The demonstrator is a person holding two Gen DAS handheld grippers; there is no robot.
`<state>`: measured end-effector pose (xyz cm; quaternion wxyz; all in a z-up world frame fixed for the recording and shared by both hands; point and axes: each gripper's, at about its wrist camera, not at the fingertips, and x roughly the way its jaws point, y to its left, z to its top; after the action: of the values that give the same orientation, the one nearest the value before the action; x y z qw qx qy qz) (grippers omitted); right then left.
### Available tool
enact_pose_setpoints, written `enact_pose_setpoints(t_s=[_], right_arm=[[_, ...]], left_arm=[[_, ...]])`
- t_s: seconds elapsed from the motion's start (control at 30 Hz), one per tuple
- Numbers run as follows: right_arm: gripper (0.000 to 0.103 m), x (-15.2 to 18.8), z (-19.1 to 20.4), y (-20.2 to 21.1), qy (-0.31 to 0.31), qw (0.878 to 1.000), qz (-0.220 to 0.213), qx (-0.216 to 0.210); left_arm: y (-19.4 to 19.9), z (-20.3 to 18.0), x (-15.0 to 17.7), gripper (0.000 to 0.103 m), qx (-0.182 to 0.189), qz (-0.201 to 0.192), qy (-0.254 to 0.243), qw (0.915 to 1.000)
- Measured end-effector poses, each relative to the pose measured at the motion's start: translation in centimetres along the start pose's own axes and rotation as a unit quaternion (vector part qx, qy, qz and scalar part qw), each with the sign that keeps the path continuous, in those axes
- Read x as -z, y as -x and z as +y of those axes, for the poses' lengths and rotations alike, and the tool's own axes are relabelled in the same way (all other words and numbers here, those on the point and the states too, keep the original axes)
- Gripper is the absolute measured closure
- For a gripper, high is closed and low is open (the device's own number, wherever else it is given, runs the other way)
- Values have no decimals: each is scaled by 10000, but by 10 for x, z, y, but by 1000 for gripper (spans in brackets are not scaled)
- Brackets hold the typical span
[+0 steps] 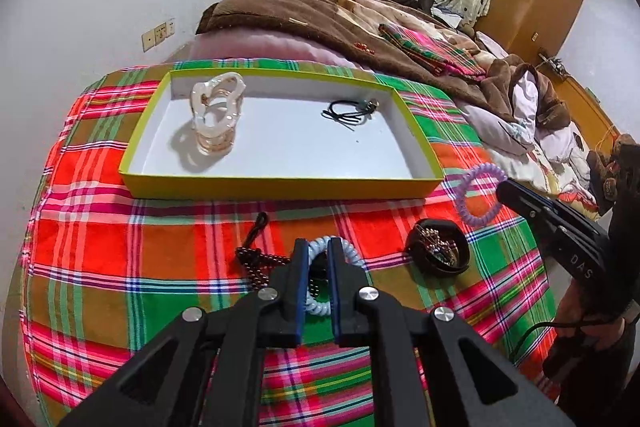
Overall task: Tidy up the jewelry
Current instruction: 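Lift and carry both coil hair ties over the yellow box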
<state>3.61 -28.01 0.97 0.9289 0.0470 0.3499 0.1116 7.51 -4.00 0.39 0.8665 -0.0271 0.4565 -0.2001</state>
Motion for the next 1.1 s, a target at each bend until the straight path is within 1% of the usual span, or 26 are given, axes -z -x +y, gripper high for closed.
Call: enact_pose_setpoints(t_s=[0.07, 0.13, 0.2, 0.23, 0.27, 0.3, 0.33, 0.4, 0.5, 0.57, 0.63, 0.7, 0.8, 0.87, 1.1], right_arm=[[93, -1, 0, 3, -1, 10000, -40, -5], [93, -1, 1, 4, 15, 10000, -39, -25], [93, -1, 3, 4, 12, 10000, -57, -45], [93, 0, 3, 4, 7, 10000, -59, -59], [93, 1, 4, 3, -1, 10000, -56, -71], [93, 1, 4, 3, -10, 10000, -49, -84], [93, 2, 4, 2, -18, 9999, -35, -95], [93, 2, 4, 0, -21, 9999, -10, -103], [93, 2, 4, -1, -23, 9999, 5, -109], [93, 1, 3, -1, -30, 9999, 3, -113], [93, 1, 3, -1, -28, 9999, -8, -117], [93, 0, 4, -1, -27, 9999, -16, -114], [93, 0, 4, -1, -30, 9999, -16, -111], [93, 0, 4, -1, -27, 9999, -18, -110], [93, -3, 5, 2, -20, 9999, -50, -86]], left_arm=[[3, 4, -1, 93, 2, -26, 57, 10000], [2, 5, -1, 93, 60, 10, -5, 10000], [-2, 8, 0, 91, 93, 16, 32, 10000], [-6, 10, 0, 89, 150, 96, 57, 9998], [-10, 11, 1, 80, 203, 166, 67, 9996], [-14, 12, 2, 71, 152, 207, 101, 9996], [-16, 13, 3, 69, 109, 235, 96, 9996], [-23, 11, 6, 67, 104, 351, 45, 9993], [-30, 9, 8, 68, 112, 477, 45, 9988], [-31, 7, 9, 68, 71, 491, -8, 9988], [-32, 4, 10, 74, 85, 520, -105, 9986], [-32, 2, 9, 84, 119, 535, -157, 9984], [-30, -1, 9, 92, 109, 536, -247, 9982], [-29, -3, 10, 93, 90, 526, -280, 9982], [-18, 2, 4, 93, 147, 362, -169, 9991]])
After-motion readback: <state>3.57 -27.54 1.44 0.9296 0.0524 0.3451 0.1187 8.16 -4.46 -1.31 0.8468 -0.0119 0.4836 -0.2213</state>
